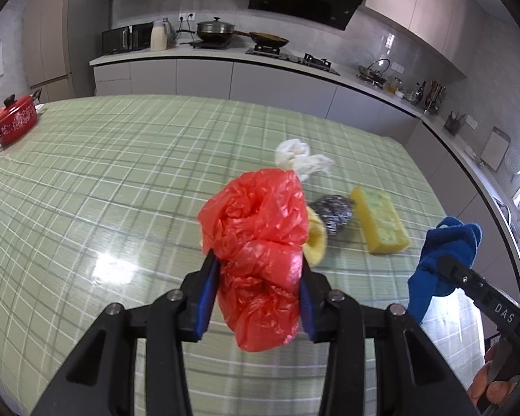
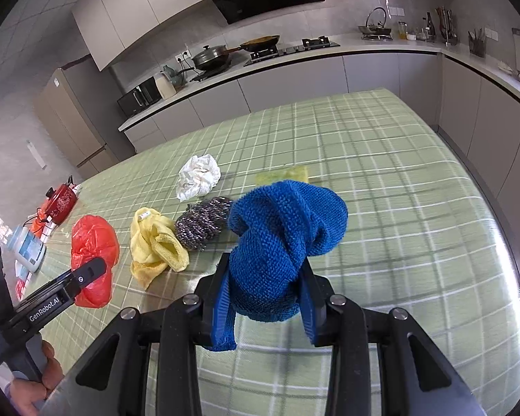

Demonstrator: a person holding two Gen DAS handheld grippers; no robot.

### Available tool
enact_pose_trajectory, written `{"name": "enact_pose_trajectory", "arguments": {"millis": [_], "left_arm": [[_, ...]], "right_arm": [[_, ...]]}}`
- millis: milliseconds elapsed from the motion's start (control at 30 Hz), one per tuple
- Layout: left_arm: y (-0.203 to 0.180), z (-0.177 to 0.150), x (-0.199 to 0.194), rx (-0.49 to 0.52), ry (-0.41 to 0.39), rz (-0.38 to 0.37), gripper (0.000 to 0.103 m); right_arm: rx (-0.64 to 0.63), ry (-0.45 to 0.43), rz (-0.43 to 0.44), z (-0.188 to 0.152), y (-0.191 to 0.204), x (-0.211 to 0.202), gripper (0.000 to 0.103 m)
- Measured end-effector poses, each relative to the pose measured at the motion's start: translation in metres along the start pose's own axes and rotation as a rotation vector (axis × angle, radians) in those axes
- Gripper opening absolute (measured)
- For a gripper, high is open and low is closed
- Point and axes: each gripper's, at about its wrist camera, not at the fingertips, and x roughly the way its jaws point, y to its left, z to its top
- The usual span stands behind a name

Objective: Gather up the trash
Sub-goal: 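Carry the red bag and blue towel over the black bucket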

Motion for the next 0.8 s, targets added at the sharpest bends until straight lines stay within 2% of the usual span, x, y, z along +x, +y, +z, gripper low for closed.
{"name": "enact_pose_trajectory", "arguments": {"millis": [367,667,800], "left_arm": [[-0.058,-0.021,-0.013,0.023,-0.018,-0.003,0.043],[-0.096,-0.034,-0.015,0.088,0.004,-0.049,0.043],[-0.111,-0.038,-0.014,0.144,0.006,-0.096,0.043]], "right_arm": [[0.002,-0.001,0.007,-0.012,-0.056,-0.037,0.037],[0.055,-0.005,-0.016,-0.025,-0.093,-0.059,0.037],[0.093,-0.025,-0.05,-0.032,-0.1,-0.069,0.037]]}}
